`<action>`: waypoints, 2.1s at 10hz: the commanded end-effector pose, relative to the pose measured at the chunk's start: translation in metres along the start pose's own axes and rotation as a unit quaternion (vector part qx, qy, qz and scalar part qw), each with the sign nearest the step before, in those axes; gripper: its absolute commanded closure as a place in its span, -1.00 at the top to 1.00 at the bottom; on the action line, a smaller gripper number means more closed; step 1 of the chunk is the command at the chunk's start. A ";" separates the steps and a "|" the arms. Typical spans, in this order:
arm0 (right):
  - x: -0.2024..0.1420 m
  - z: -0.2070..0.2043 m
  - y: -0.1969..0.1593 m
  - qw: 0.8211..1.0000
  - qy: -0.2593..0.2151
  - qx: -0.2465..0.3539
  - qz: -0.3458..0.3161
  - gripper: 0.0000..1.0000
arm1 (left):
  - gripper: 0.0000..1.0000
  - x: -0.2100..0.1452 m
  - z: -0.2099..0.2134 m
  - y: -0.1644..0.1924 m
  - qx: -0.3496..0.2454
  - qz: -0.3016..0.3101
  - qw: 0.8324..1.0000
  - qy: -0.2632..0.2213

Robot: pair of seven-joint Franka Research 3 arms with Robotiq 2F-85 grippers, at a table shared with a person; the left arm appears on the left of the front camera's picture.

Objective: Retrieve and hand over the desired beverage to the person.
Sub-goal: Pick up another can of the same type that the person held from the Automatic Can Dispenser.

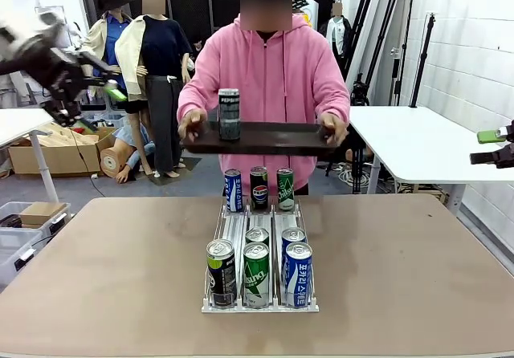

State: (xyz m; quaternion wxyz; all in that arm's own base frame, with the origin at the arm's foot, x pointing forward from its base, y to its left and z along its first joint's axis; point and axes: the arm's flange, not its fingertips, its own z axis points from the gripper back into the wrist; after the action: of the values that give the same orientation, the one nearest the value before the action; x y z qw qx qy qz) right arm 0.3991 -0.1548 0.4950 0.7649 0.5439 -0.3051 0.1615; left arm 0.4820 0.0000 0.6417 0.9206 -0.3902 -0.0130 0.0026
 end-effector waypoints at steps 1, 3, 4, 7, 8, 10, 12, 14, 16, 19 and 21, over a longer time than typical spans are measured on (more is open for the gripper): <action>0.000 -0.001 0.000 1.000 -0.001 0.005 0.002 1.00 | 1.00 -0.032 0.013 0.046 -0.110 -0.038 0.993 -0.008; 0.000 -0.001 0.000 1.000 -0.001 0.005 0.002 1.00 | 1.00 -0.037 0.009 0.100 -0.162 -0.051 0.985 -0.019; 0.000 -0.001 0.000 1.000 -0.001 0.005 0.002 1.00 | 1.00 -0.047 0.003 0.121 -0.197 -0.096 0.975 -0.029; 0.000 -0.001 0.000 1.000 -0.001 0.005 0.002 1.00 | 1.00 -0.066 -0.006 0.164 -0.241 -0.121 0.960 -0.083; 0.000 -0.001 0.000 1.000 -0.001 0.005 0.002 1.00 | 1.00 -0.066 -0.004 0.179 -0.254 -0.106 0.957 -0.091; 0.000 -0.001 0.000 1.000 -0.001 0.005 0.002 1.00 | 1.00 -0.063 -0.001 0.202 -0.275 -0.098 0.953 -0.081; 0.000 -0.001 0.000 1.000 -0.001 0.005 0.002 1.00 | 1.00 -0.056 -0.007 0.209 -0.267 -0.105 0.956 -0.058; 0.000 -0.001 0.000 1.000 -0.001 0.005 0.002 1.00 | 1.00 -0.051 -0.010 0.212 -0.272 -0.098 0.956 -0.047; 0.000 -0.001 0.000 1.000 -0.001 0.005 0.002 1.00 | 1.00 -0.059 -0.014 0.211 -0.267 -0.086 0.958 -0.061; 0.000 -0.001 0.000 1.000 -0.001 0.005 0.002 1.00 | 1.00 -0.059 -0.014 0.211 -0.267 -0.086 0.958 -0.061; 0.000 -0.001 0.000 1.000 -0.001 0.005 0.002 1.00 | 1.00 -0.059 -0.014 0.211 -0.267 -0.086 0.958 -0.061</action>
State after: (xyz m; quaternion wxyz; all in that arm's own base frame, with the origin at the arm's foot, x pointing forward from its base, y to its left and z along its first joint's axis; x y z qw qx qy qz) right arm 0.3992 -0.1546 0.4950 0.7649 0.5439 -0.3048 0.1617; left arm 0.4286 0.1367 0.4777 0.7772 -0.6188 -0.0987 -0.0576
